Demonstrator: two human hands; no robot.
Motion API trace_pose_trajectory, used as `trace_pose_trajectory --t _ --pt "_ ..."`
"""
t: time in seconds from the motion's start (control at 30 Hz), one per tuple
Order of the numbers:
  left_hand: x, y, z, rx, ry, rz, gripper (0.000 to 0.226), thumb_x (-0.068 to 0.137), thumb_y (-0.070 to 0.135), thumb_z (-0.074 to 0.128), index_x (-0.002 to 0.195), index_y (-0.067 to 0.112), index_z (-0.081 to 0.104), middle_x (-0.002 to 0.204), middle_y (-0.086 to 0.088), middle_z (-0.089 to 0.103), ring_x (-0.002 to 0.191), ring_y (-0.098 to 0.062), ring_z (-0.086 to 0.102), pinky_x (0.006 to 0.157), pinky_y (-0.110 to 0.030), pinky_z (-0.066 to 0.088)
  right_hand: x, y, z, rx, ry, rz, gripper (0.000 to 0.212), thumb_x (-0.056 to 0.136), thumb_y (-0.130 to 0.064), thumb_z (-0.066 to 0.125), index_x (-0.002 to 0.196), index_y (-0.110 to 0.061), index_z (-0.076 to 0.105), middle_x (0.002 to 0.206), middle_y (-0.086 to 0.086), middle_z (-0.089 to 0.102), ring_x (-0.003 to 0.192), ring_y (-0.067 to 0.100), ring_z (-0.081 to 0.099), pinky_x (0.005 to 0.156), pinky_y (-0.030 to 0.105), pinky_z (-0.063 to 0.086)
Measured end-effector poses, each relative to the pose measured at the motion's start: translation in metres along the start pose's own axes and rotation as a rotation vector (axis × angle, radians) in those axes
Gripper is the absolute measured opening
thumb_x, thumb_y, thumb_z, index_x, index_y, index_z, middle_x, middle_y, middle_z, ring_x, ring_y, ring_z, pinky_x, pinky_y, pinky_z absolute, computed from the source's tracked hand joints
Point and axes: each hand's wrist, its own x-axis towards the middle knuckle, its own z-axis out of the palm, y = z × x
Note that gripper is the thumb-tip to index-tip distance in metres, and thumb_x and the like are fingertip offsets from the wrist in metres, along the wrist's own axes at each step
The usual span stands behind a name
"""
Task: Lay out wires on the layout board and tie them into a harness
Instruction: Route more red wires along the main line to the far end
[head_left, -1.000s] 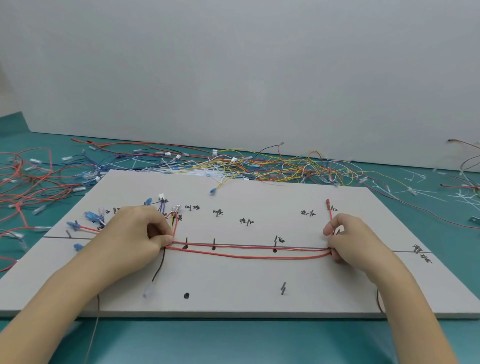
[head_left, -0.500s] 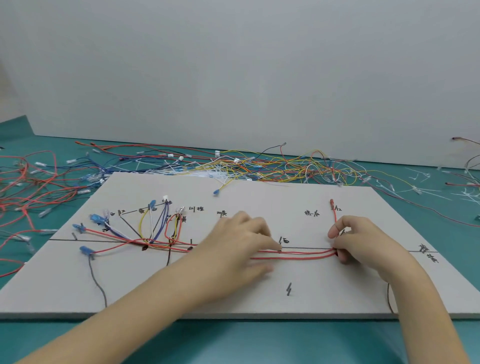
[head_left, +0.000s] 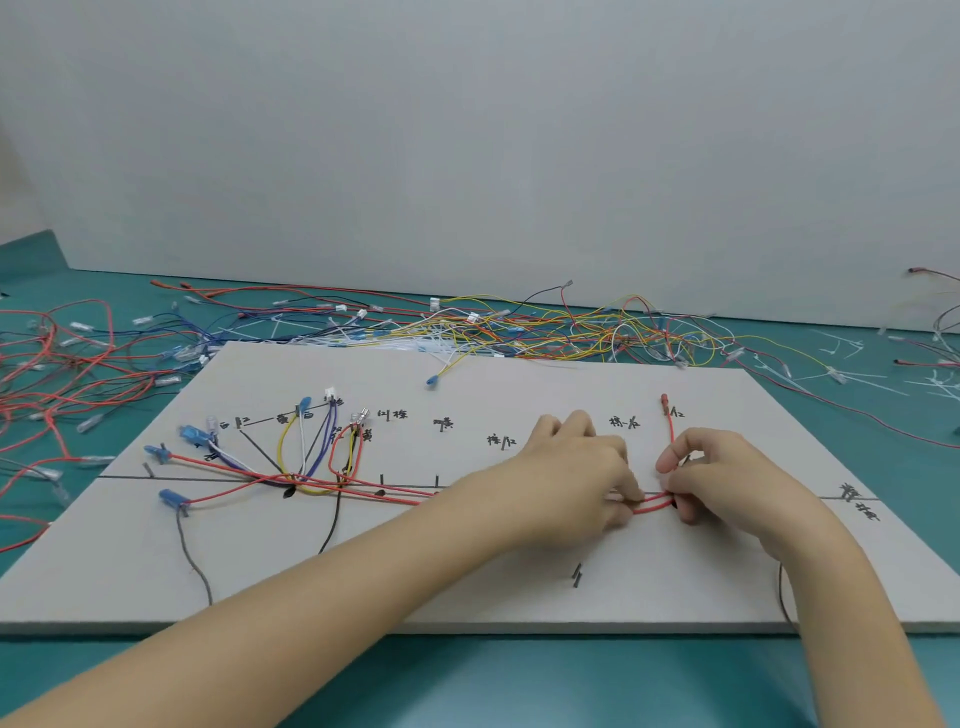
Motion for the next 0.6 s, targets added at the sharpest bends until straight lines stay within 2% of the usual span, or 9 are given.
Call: trace_pose_trajectory --t 0.13,0.23,0.33,0.47,0.6 --pt "0.019 0.006 0.002 -0.179 0.122 0.002 0.018 0.090 0.028 0.066 0.102 0.020 0.076 0.098 -0.001 0.065 0.099 -0.023 0.051 0.078 -0.033 0.037 0.000 0.000 -0.001 -0.003 0.000 -0.002 0.012 0.087 0.006 0.051 0.086 -0.004 0.058 0.046 0.009 0.059 0.043 0.019 0.050 0.055 0.029 0.038" --pt "0.026 0.007 0.006 -0.313 0.170 -0.017 0.014 0.087 0.020 0.068 0.095 0.014 0.077 0.086 -0.003 0.066 0.086 -0.021 0.056 0.070 -0.029 0.041 0.000 0.002 0.000 -0.005 0.002 -0.006 0.013 0.087 0.005 0.050 0.086 -0.005 0.058 0.047 0.008 0.060 0.043 0.018 0.051 0.054 0.028 0.038" --pt "0.028 0.008 0.011 -0.386 0.205 -0.045 0.013 0.085 0.017 0.068 0.093 0.012 0.076 0.086 -0.004 0.068 0.080 -0.017 0.054 0.070 -0.029 0.045 -0.001 0.001 -0.003 0.026 0.000 0.006 0.005 0.091 -0.006 0.056 0.087 -0.007 0.060 0.045 0.004 0.058 0.041 0.015 0.052 0.052 0.025 0.038" --pt "0.030 0.009 0.015 -0.449 0.223 -0.052 0.009 0.084 0.012 0.066 0.087 0.008 0.073 0.084 -0.004 0.069 0.077 -0.017 0.057 0.072 -0.031 0.050 -0.004 0.001 -0.012 0.034 -0.005 0.063 0.011 0.091 -0.011 0.053 0.090 -0.007 0.063 0.043 -0.002 0.053 0.036 0.011 0.043 0.036 0.014 0.029" --pt "0.032 0.009 0.017 -0.483 0.225 -0.060 0.008 0.084 0.011 0.066 0.087 0.010 0.073 0.082 -0.003 0.069 0.074 -0.014 0.057 0.069 -0.025 0.047 -0.009 0.004 -0.025 -0.020 -0.014 0.091 0.009 0.089 -0.011 0.058 0.087 -0.009 0.067 0.044 -0.003 0.054 0.048 0.015 0.035 0.043 0.021 0.024"
